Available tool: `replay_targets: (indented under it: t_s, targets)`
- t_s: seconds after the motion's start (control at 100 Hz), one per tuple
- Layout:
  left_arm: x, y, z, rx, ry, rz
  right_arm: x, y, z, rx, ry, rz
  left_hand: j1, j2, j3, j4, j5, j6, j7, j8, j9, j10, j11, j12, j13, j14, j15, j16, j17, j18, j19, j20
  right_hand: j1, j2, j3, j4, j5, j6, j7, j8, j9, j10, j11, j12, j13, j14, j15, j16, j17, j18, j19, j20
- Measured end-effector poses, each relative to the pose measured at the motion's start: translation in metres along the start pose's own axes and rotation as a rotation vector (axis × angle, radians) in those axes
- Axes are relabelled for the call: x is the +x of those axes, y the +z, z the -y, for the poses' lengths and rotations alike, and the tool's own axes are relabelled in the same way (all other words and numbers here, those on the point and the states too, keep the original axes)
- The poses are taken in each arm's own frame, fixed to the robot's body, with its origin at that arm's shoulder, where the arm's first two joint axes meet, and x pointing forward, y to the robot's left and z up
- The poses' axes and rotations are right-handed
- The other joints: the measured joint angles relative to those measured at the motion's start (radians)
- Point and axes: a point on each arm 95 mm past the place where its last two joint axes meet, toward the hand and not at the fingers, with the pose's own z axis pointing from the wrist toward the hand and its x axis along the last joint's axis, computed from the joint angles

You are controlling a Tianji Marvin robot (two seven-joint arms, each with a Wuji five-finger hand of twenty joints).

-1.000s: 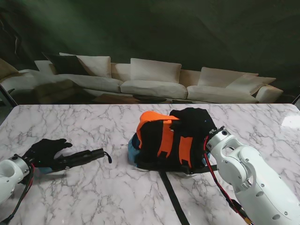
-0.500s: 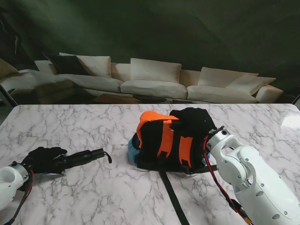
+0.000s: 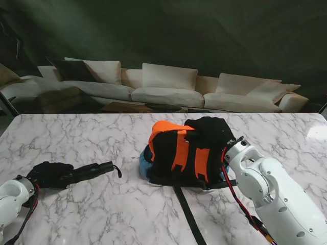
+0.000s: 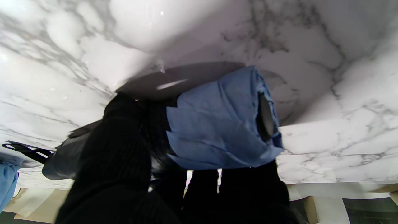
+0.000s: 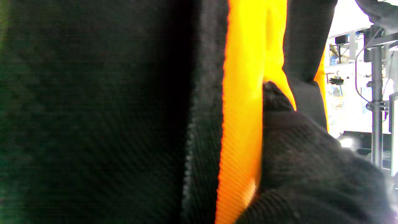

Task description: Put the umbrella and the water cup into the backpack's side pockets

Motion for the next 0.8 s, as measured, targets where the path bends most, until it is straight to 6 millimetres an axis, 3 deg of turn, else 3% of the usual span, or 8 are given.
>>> replay_targets:
  t_s: [0.23,0.35,0.41,0.48,0.58,0.8]
  targets:
    - [0.001,0.007,0.005,0.016,0.016,-0.002,0.000,0.001,0.000,0.002,-0.001,-0.001,0.076,-0.013,0.046,0.000,0.074,-0.020,0.108,0.028,0.102,-0.011,0.036,0.055,0.097,0.002,0.068,0.109,0.083,0.012,0.102,0.060,0.000,0.005,0.000,0.000,0.000,0.000,-0.001,0.000,-0.001,0.000,0.000,0.000,-0.010,0.000,-0.001,0.000,-0.012,0.000,0.000,0.000]
    - [0.002,0.009,0.008,0.024,0.014,-0.005,0.000,0.001,0.000,0.002,-0.001,-0.001,0.128,-0.038,0.035,-0.003,0.104,-0.037,0.233,0.131,0.188,-0.012,-0.036,0.281,0.189,-0.013,0.136,0.199,0.132,0.014,0.137,0.088,0.000,0.005,0.000,0.000,-0.001,0.000,-0.001,0.000,-0.001,0.000,0.000,0.000,-0.011,0.000,-0.001,0.000,-0.012,0.000,0.000,0.001]
    - [0.003,0.009,0.009,0.032,0.011,-0.007,0.000,0.001,0.001,0.002,-0.001,-0.001,0.149,-0.061,0.007,-0.003,0.115,-0.042,0.306,0.150,0.265,-0.014,-0.108,0.374,0.215,-0.009,0.150,0.226,0.152,0.027,0.162,0.110,0.000,0.005,0.000,0.000,-0.001,0.000,-0.001,0.000,-0.001,0.000,0.000,0.000,-0.011,0.000,-0.001,0.000,-0.012,0.000,0.000,0.001]
    - [0.003,0.010,0.009,0.047,0.010,-0.006,0.000,0.001,0.001,0.002,-0.001,-0.001,0.150,-0.088,-0.008,-0.003,0.127,-0.047,0.387,0.162,0.359,-0.026,-0.111,0.446,0.256,-0.002,0.174,0.254,0.182,0.042,0.201,0.136,0.000,0.005,0.000,0.000,-0.001,0.000,-0.001,0.000,-0.001,0.000,0.000,0.000,-0.011,0.000,-0.001,0.000,-0.012,0.000,0.000,0.001]
    - [0.003,0.011,0.007,0.088,0.006,-0.004,0.000,0.001,0.001,0.003,-0.001,-0.001,0.149,-0.104,-0.035,-0.003,0.148,-0.048,0.445,0.162,0.446,-0.035,-0.088,0.462,0.306,0.007,0.204,0.278,0.220,0.060,0.253,0.162,0.000,0.006,0.000,0.000,-0.001,0.000,-0.001,0.000,-0.001,0.000,0.000,0.000,-0.011,0.000,-0.001,0.000,-0.012,0.000,0.000,0.001]
    - [0.002,0.006,0.000,0.179,-0.052,-0.005,0.000,0.001,0.001,0.003,-0.001,-0.001,0.148,-0.143,-0.036,-0.003,0.171,-0.048,0.481,0.139,0.486,-0.036,-0.067,0.459,0.331,0.018,0.258,0.293,0.245,0.074,0.303,0.188,0.000,0.006,0.000,0.000,-0.001,0.000,-0.001,0.000,-0.001,0.000,0.000,0.000,-0.011,0.000,-0.001,0.000,-0.012,0.000,0.000,0.001]
